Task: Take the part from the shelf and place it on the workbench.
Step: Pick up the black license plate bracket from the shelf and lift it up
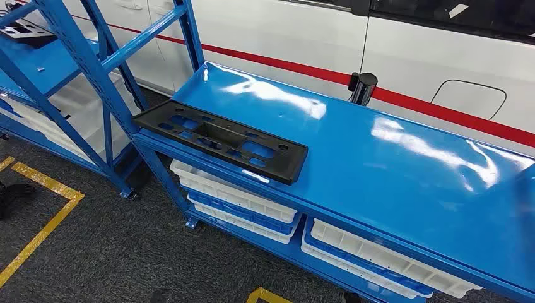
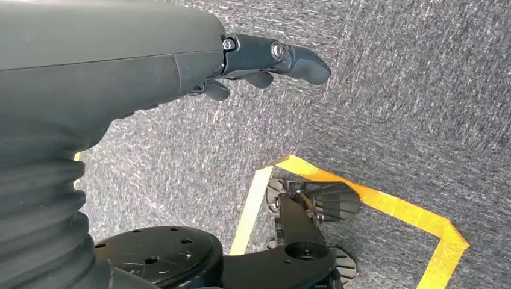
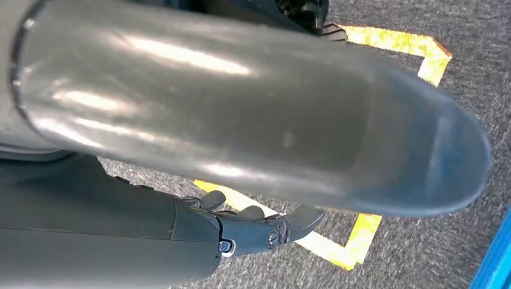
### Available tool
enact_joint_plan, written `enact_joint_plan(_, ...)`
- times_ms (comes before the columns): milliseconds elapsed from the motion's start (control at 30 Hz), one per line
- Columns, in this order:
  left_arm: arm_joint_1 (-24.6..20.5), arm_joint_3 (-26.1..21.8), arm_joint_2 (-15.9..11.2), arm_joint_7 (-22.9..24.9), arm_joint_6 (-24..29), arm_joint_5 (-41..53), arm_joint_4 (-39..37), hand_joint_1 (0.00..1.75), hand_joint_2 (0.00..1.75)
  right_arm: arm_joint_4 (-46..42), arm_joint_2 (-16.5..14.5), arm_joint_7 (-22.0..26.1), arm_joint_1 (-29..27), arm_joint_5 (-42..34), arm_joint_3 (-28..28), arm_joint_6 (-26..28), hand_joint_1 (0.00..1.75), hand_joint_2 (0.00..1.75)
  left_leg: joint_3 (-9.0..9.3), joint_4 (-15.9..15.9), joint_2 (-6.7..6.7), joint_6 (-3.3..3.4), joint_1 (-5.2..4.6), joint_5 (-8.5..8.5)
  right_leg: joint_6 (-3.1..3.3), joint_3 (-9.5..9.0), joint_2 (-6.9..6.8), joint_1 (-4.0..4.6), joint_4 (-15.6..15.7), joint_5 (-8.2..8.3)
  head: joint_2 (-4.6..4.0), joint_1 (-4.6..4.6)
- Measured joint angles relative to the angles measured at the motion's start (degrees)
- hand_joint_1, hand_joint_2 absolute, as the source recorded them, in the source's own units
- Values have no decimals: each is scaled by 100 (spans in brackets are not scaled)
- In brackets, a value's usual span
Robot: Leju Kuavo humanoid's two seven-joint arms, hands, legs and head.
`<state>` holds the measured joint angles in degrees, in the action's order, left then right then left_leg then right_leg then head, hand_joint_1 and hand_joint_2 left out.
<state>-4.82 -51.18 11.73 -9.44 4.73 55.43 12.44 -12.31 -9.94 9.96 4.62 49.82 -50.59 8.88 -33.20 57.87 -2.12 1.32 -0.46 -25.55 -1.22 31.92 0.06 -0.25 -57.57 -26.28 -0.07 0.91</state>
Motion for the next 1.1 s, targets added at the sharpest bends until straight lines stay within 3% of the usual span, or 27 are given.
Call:
enact_joint_plan(167, 0, -8, -2, 0, -1, 2, 0, 0, 175, 0, -2, 13, 0, -33, -20, -17, 0, 0, -4, 11, -1, 13, -23, -6, -10, -1, 0, -25, 7, 5, 0, 0)
enact_joint_plan(333, 2, -47, -7, 1, 0, 11, 0, 0, 175, 0, -14, 27, 5, -70, -66, -62, 0, 0, -15, 33, -2, 84, -55, -25, -44, -7, 0, -55, 32, 22, 0, 4)
enact_joint_plan(400, 1, -51, -5, 0, -1, 14, 0, 0, 175, 0, -15, 33, 9, -78, -81, -64, 0, 0, 22, -51, 10, 135, -16, 21, -68, 25, -1, -38, -13, -9, 0, 2)
enact_joint_plan(467, -1, -53, -4, 0, -1, 21, 0, 0, 175, 0, -14, 38, 14, -86, -93, -65, 0, 0, 62, -135, 32, 183, 33, 72, -60, 208, -1, -27, -384, -206, 0, -17)
enact_joint_plan(533, -2, -55, -4, 0, -1, 27, 0, 0, 175, 1, -11, 39, 13, -91, -98, -67, 0, 0, 60, -143, 52, 196, 38, 81, -41, 573, 0, -46, -1128, -517, 0, -32)
enact_joint_plan(600, 1, -57, -3, -2, -2, 29, 0, 0, 175, 1, -5, 39, 3, -93, -103, -69, 0, 0, 51, -140, 62, 188, 44, 77, -91, 807, -2, -74, -1574, -637, 0, -31)
enact_joint_plan(633, 2, -57, -3, -3, -3, 28, -1, 0, 175, 2, -3, 39, -1, -93, -104, -70, 0, 0, 51, -138, 64, 177, 53, 75, -145, 759, -3, -90, -1467, -564, 0, -33)
enact_joint_plan(700, 1, -58, -3, -5, -6, 28, -1, 0, 175, 1, 3, 39, 6, -92, -107, -72, 0, 0, 58, -124, 64, 127, 71, 67, -259, 363, -17, -134, -695, -267, 0, -36)
enact_joint_plan(733, 1, -59, -4, -6, -7, 29, -1, 0, 175, 2, 1, 39, 15, -91, -108, -73, 0, 0, 59, -109, 65, 84, 65, 53, -274, 170, -21, -140, -316, -138, 0, -43)
enact_joint_plan(800, 2, -61, -8, -9, -7, 30, 2, 0, 175, 2, -4, 39, 31, -91, -110, -76, 0, 0, 60, -86, 67, -4, 46, 27, -201, -24, -15, -134, 51, -18, 0, -37)
enact_joint_plan(867, 2, -62, -10, -13, -7, 31, 2, 0, 175, 2, -5, 39, 33, -91, -118, -79, 0, 0, 61, -83, 72, -72, 59, 24, -87, -28, 2, -117, 46, 11, 0, -23)
enact_joint_plan(933, 3, -64, -10, -15, -5, 30, 1, 0, 175, 2, -5, 40, 32, -89, -131, -87, 0, 0, 6, 55, 99, -128, 90, -68, -16, -41, 2, -132, 55, 33, 0, -10)
enact_joint_plan(967, 3, -67, -10, -15, -5, 30, 1, 0, 175, 2, -5, 41, 32, -87, -137, -92, 0, 0, -99, 292, 117, -154, 102, -217, 19, -48, 0, -143, 62, 40, 0, 2)
enact_joint_plan(1033, 6, -73, -10, -15, -5, 28, 0, 0, 175, 2, -3, 41, 30, -84, -144, -99, 0, 0, -463, 1081, 148, -195, 113, -623, 65, -53, -5, -133, 62, 35, 0, 32)
enact_joint_plan(1067, 10, -75, -10, -15, -5, 28, 0, 0, 175, 2, -2, 41, 27, -84, -147, -101, 0, 0, -648, 1461, 155, -205, 117, -770, 73, -54, -5, -125, 61, 33, 0, 34)
enact_joint_plan(1100, 15, -76, -10, -15, -5, 28, 0, 0, 175, 2, -1, 41, 22, -84, -150, -102, 0, 0, -753, 1669, 158, -208, 120, -806, 75, -57, -2, -120, 60, 31, 0, 35)
